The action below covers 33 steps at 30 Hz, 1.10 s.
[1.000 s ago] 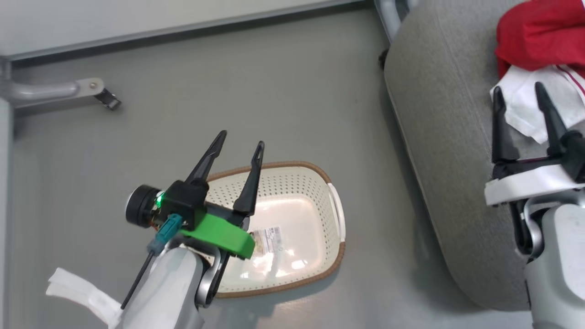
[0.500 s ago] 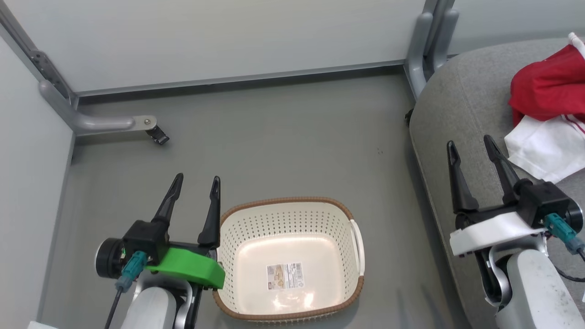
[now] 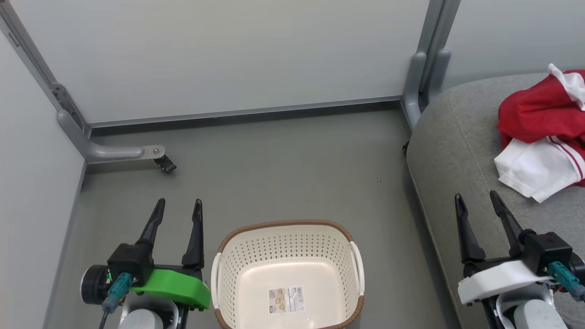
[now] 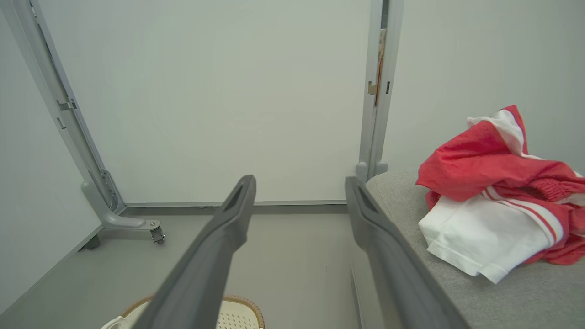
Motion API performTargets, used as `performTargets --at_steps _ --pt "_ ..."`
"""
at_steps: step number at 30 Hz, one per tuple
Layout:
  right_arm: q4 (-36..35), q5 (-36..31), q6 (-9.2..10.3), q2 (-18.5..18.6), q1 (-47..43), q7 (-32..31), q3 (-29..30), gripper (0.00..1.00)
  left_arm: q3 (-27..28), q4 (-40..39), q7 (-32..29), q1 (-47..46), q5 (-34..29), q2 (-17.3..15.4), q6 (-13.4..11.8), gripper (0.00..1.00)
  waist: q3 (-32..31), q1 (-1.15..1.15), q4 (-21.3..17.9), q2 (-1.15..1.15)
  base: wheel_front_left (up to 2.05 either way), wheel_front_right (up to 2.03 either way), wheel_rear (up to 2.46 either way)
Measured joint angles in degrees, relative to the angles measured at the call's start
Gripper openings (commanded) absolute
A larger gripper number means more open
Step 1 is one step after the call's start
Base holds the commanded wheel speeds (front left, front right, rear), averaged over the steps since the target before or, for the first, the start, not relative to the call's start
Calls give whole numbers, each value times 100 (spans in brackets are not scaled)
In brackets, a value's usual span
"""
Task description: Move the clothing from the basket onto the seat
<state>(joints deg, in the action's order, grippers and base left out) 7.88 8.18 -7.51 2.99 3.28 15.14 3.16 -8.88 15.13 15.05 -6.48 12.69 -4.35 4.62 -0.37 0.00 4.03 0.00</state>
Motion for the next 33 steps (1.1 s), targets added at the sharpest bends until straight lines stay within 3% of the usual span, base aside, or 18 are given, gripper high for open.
performTargets --at_steps 32,33 --pt "-74 237 0 -16 -140 0 62 100 55 381 0 -85 -165 124 118 100 184 0 -195 0 0 0 0" --pt "-63 236 0 -19 -138 0 60 0 53 390 -1 -90 -163 126 119 0 192 0 -193 0 0 0 0"
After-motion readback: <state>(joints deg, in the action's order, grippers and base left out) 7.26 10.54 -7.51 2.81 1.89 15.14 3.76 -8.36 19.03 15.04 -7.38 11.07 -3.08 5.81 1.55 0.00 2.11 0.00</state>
